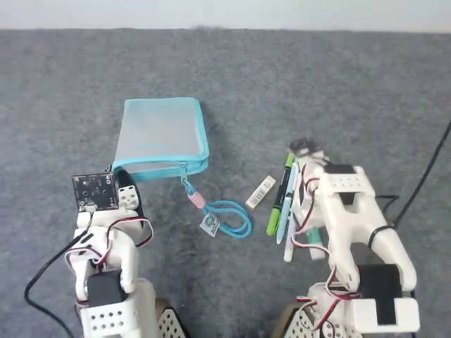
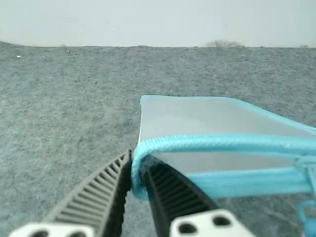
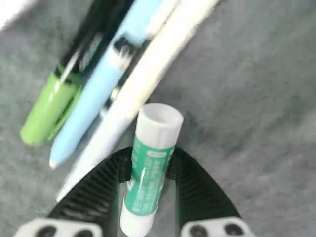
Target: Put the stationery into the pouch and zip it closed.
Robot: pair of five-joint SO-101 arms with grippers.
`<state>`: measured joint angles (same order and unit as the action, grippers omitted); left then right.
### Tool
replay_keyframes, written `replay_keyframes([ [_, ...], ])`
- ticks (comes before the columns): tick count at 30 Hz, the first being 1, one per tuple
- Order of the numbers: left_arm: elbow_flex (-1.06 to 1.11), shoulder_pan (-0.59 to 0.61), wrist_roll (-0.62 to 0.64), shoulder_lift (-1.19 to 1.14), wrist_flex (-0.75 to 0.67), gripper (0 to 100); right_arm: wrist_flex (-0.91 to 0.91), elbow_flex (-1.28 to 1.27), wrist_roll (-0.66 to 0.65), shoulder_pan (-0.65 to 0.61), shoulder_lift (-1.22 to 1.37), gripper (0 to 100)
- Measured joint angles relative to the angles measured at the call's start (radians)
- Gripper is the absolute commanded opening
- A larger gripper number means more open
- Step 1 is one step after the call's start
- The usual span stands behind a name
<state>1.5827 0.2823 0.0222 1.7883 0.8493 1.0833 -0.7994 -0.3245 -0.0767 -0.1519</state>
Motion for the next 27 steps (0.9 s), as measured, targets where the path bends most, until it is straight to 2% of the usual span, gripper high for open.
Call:
replay_keyframes([
  [7,0.021,0.0,0.0,0.0,0.0,1,-0.002,0.19,0.048,0.038,0.008,0.7],
  [12,0.023,-0.002,0.0,0.0,0.0,1,-0.003,0.209,0.064,0.04,0.009,1.2],
  [14,0.023,-0.002,0.0,0.0,0.0,1,-0.003,0.204,0.064,0.046,0.009,5.1],
  [18,0.023,-0.014,0.0,0.0,0.0,1,-0.003,0.144,0.068,0.04,0.009,19.9],
  [20,0.023,-0.025,0.0,0.0,0.0,1,-0.003,0.121,0.068,0.037,0.009,22.9],
  [27,0.023,-0.026,0.0,0.0,0.0,1,0.04,0.104,0.068,0.04,0.009,19.1],
])
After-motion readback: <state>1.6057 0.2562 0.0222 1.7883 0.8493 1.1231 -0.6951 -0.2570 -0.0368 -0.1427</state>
